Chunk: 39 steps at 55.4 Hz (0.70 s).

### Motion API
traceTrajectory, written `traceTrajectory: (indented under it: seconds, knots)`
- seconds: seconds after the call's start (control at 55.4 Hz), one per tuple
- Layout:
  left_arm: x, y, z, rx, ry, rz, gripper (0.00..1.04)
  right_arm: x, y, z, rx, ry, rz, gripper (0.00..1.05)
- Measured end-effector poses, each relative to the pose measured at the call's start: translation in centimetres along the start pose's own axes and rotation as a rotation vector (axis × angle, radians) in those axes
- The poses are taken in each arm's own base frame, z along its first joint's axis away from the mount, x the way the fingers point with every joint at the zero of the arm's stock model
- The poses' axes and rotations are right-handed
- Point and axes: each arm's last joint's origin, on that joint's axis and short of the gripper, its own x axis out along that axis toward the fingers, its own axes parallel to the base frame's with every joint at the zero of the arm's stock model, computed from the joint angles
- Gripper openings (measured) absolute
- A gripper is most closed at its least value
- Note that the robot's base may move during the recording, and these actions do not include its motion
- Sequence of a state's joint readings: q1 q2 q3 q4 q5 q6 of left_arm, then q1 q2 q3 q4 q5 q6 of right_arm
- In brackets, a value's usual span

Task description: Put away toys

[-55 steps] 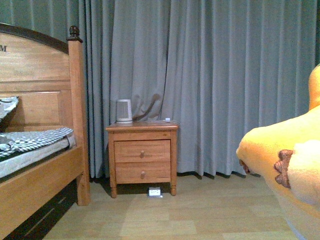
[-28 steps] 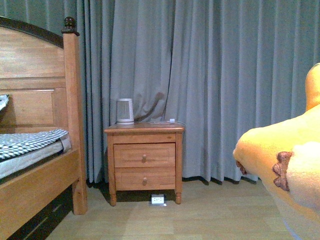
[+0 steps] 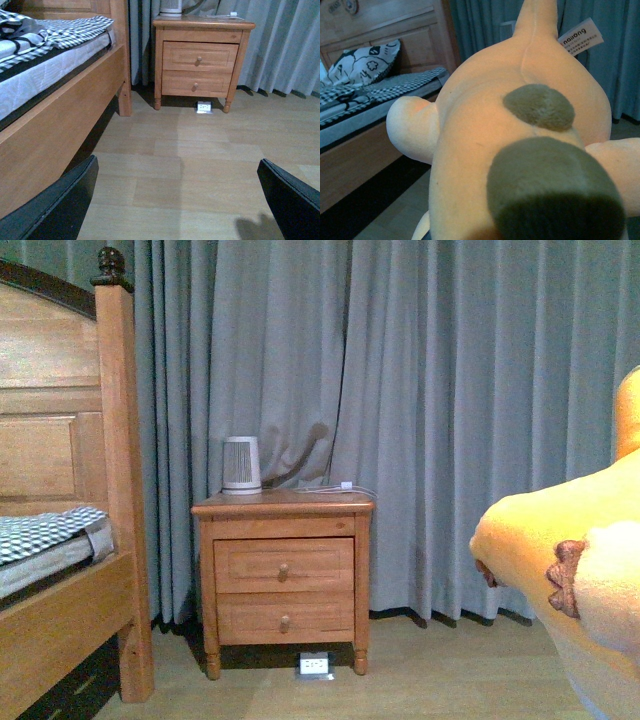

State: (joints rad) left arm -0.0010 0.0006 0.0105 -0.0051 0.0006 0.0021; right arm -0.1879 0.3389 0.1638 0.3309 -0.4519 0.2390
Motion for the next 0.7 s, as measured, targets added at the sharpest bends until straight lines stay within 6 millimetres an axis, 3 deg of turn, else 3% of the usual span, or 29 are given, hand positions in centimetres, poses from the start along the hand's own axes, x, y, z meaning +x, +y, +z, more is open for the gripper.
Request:
traceTrajectory:
  seconds: [0.703]
  knots:
    - [0.0,0.0,0.0,0.0,0.0,0.0,0.99,0.01,-0.01,-0.01,0.0,0.001,0.0,0.18]
